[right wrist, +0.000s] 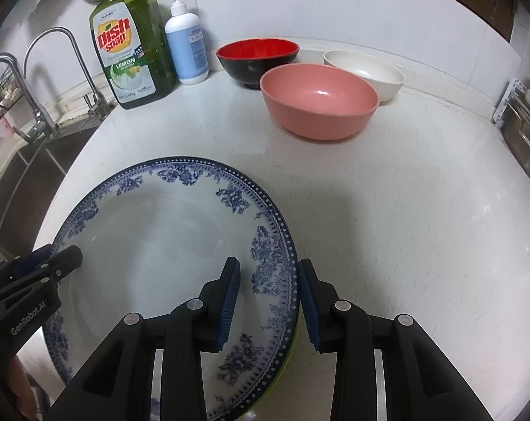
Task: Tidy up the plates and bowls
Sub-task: 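Lower the blue-and-white plate onto the green plate and open both grippers, then move both open grippers to the rim of the pink bowl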
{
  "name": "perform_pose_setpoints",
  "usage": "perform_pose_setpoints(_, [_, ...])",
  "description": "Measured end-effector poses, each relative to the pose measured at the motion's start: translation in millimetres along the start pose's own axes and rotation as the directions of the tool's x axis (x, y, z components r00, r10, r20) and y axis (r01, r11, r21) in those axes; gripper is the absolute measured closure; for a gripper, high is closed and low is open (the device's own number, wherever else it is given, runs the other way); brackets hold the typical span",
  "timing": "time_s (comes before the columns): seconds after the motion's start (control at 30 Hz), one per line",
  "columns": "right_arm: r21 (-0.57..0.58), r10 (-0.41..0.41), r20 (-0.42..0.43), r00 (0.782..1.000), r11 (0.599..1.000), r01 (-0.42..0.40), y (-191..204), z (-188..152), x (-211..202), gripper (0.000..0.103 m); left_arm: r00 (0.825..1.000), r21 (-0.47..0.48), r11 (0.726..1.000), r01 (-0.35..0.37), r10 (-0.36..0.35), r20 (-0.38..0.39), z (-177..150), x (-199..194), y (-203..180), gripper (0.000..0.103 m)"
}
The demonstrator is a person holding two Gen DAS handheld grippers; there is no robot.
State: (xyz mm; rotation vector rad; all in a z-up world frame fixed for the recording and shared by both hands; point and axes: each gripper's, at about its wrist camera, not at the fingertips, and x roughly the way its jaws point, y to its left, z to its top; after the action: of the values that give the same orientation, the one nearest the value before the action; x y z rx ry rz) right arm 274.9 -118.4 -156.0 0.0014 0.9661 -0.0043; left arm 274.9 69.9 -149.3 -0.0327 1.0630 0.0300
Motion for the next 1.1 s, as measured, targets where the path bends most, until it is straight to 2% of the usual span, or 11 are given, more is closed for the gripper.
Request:
perform_pose_setpoints(0.3, [-0.017,-0.01,-0.003,1.0,1.0,0.01,1.6,-1.6,0.5,0.065,1.0,0.035,0.999,-0.017,0.017,0.003,-0.8,-0.3,-4.7,0.062])
perform_pose_setpoints(0.37, [-0.013,-0.005,-0.012,1.0,1.0,0.005,0.9,-2.1,1.7,0.064,1.0,0.036,0.999,-0.024,0.024,0.016,0.0,-3.9,-6.1,0.05])
perform_pose_setpoints(0.43, [0.006,0.006,-0.019,1.0,1.0,-0.006,-1.5,-2.6,2.4,0.054,0.998,0.036,0.998,-0.044,0.043,0.036,1.3,-7.8,-5.5,0.042])
perform_pose_setpoints(0.5, [0.012,-0.004,-0.007,1.0,1.0,0.004,-3.4,-3.3,-0.6,0.044,0.996,0.045,0.997,-0.063,0.061,0.059,3.1,-13.7,-5.8,0.039])
perform_pose_setpoints(0.57, [0.015,-0.015,0.017,1.0,1.0,0.015,-4.9,-3.6,-8.1,0.042,0.994,0.054,0.996,-0.077,0.073,0.076,6.2,-20.1,-7.3,0.031])
perform_pose_setpoints(0.7, [0.032,-0.017,0.045,0.999,0.999,0.016,-8.3,-0.8,-23.3,0.039,0.993,0.062,0.996,-0.067,0.061,0.104,11.6,-32.1,-9.5,0.029])
perform_pose_setpoints(0.87, [0.045,-0.04,0.068,0.997,0.998,0.037,-15.5,8.6,-41.5,0.036,0.988,0.082,0.996,-0.047,0.034,0.154,23.7,-51.2,-16.9,0.018])
perform_pose_setpoints(1.1, [0.072,-0.056,0.105,0.993,0.996,0.048,-31.7,30.0,-62.6,0.034,0.983,0.132,0.991,-0.019,-0.006,0.185,48.9,-66.9,-32.9,0.014])
